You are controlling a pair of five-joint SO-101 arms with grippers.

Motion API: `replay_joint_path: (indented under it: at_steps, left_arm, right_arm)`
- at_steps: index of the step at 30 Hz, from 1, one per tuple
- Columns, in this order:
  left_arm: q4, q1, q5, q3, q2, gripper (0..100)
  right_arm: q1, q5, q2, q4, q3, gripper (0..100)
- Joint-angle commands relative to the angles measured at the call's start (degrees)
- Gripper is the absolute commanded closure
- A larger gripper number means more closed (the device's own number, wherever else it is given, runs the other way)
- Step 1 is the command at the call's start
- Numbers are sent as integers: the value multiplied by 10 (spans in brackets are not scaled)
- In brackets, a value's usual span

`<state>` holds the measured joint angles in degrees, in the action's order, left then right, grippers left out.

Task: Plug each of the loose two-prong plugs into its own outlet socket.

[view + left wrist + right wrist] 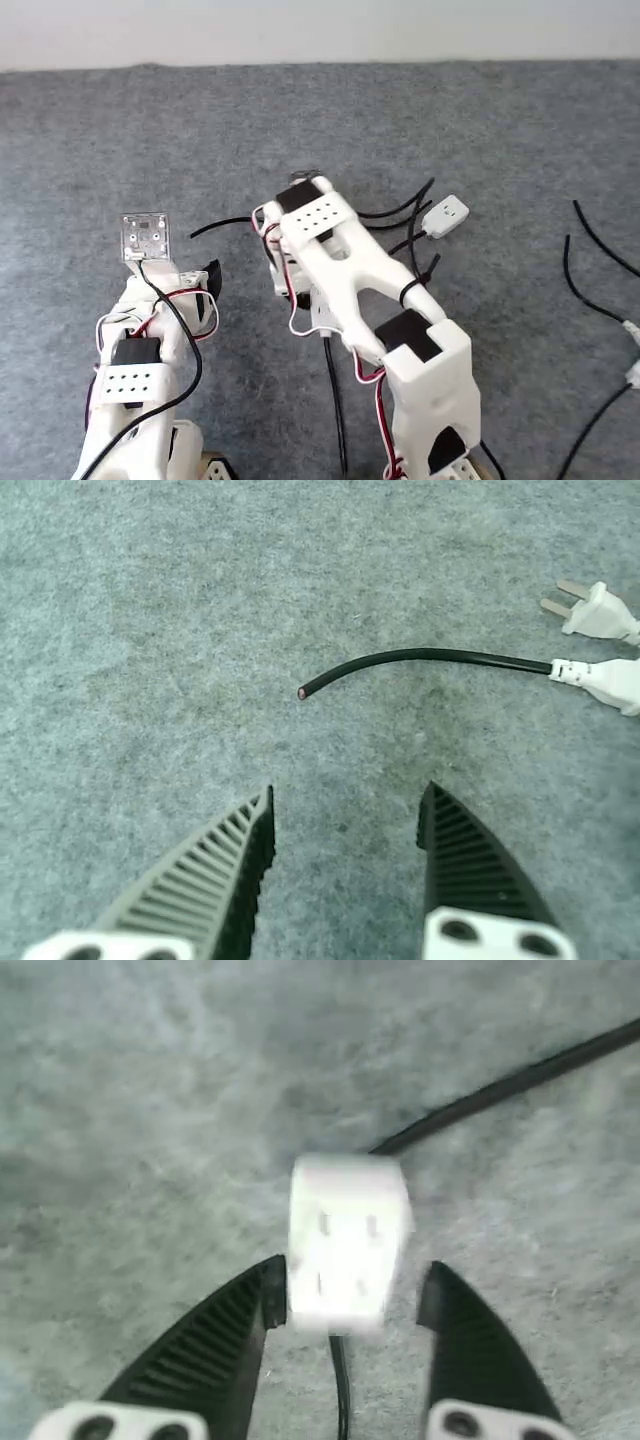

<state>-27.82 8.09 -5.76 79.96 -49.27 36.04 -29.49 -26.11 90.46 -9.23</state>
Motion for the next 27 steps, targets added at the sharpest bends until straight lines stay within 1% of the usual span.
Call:
replay_joint_path:
  at_steps: [1, 4, 6, 9, 12, 13, 15, 17, 19, 21, 23, 25, 27]
  left_arm:
    - [14, 0, 6, -18, -4, 775]
    - [14, -1, 6, -18, -4, 775]
    - [14, -1, 6, -18, -4, 775]
    - [14, -1, 6, -18, -4, 775]
    - [14, -1, 6, -18, -4, 775]
    - [14, -1, 6, -18, -4, 775]
    - [14, 0, 6, -18, -4, 775]
    - [14, 0, 6, -18, -4, 775]
    - [14, 0, 6, -18, -4, 775]
    - [14, 0, 6, -18, -4, 775]
    - [14, 0, 6, -18, -4, 775]
    - [14, 1, 6, -18, -4, 775]
    - [13, 1, 6, -18, -4, 775]
  right_arm:
    - [7, 8, 7, 12, -13, 719]
    - [5, 17, 7, 12, -13, 679]
    - [5, 40, 9, 11, -13, 681]
    - [5, 57, 16, 6, -27, 681]
    - [-17, 111, 24, 5, -76, 682]
    - [-34, 135, 24, 4, -101, 693]
    - [-80, 181, 17, -2, -149, 752]
    - [-129, 193, 4, -24, -178, 835]
    - [-160, 196, -13, -44, -191, 894]
    - [-174, 198, -33, -66, -193, 903]
    - [-175, 215, -51, -85, -193, 903]
    - [-172, 240, -62, -104, -193, 904]
    - [-169, 282, -67, -138, -193, 904]
